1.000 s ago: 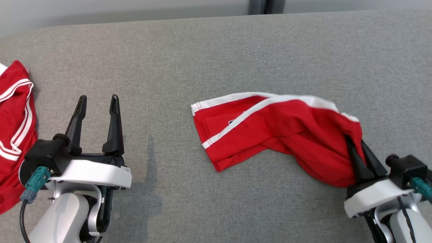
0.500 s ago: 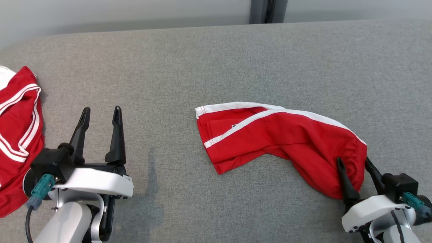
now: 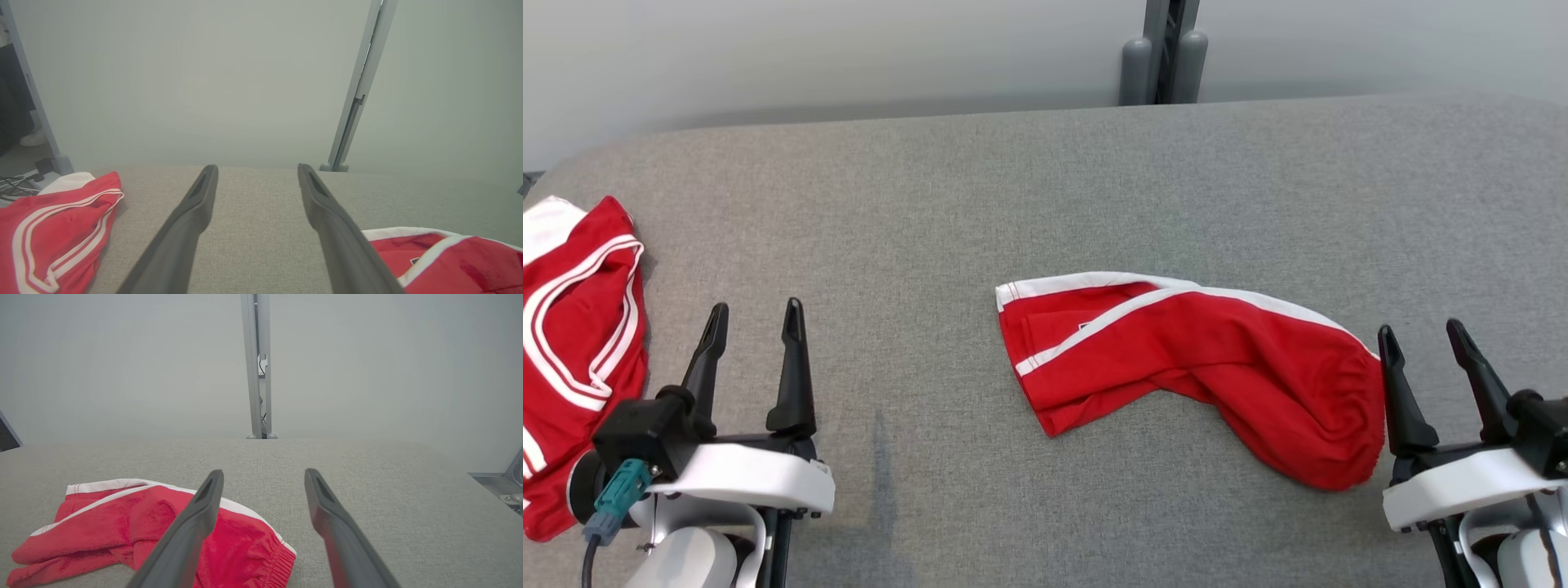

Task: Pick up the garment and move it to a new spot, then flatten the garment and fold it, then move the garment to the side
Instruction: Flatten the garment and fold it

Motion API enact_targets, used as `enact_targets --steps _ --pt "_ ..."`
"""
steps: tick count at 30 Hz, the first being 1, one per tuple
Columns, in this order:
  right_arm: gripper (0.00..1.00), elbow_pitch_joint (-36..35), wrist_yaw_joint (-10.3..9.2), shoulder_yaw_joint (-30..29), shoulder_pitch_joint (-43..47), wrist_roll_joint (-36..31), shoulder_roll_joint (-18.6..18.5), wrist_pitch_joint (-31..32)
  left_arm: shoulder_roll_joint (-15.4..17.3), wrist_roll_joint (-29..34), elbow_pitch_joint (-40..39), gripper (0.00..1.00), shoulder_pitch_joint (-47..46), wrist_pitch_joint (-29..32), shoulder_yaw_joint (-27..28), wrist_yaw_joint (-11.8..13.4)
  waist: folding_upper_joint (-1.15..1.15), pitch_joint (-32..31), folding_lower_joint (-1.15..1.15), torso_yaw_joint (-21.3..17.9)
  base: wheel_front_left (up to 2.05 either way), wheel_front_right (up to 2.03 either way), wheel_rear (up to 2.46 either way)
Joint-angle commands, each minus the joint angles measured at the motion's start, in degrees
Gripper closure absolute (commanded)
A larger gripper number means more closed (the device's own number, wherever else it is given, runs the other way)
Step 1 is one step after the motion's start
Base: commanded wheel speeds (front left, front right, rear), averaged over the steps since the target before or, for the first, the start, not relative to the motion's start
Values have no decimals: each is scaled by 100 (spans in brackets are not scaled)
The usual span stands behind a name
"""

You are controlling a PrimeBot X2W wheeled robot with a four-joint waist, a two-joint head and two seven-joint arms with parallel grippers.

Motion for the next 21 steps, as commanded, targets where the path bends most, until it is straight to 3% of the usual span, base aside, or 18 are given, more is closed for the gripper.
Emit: enact_targets --steps 1,11,21 --pt "0 -270 -4 7 -6 -24 -33 133 72 16 -47 0 106 18 12 53 0 -84 0 -27 0 0 0" --pt "0 -930 -4 111 232 45 24 583 208 81 -192 0 422 129 -90 166 0 -361 0 -61 0 0 0" --pt "0 -1047 -4 62 345 107 52 713 211 116 -298 0 385 225 -200 195 0 -347 0 0 0 0 0"
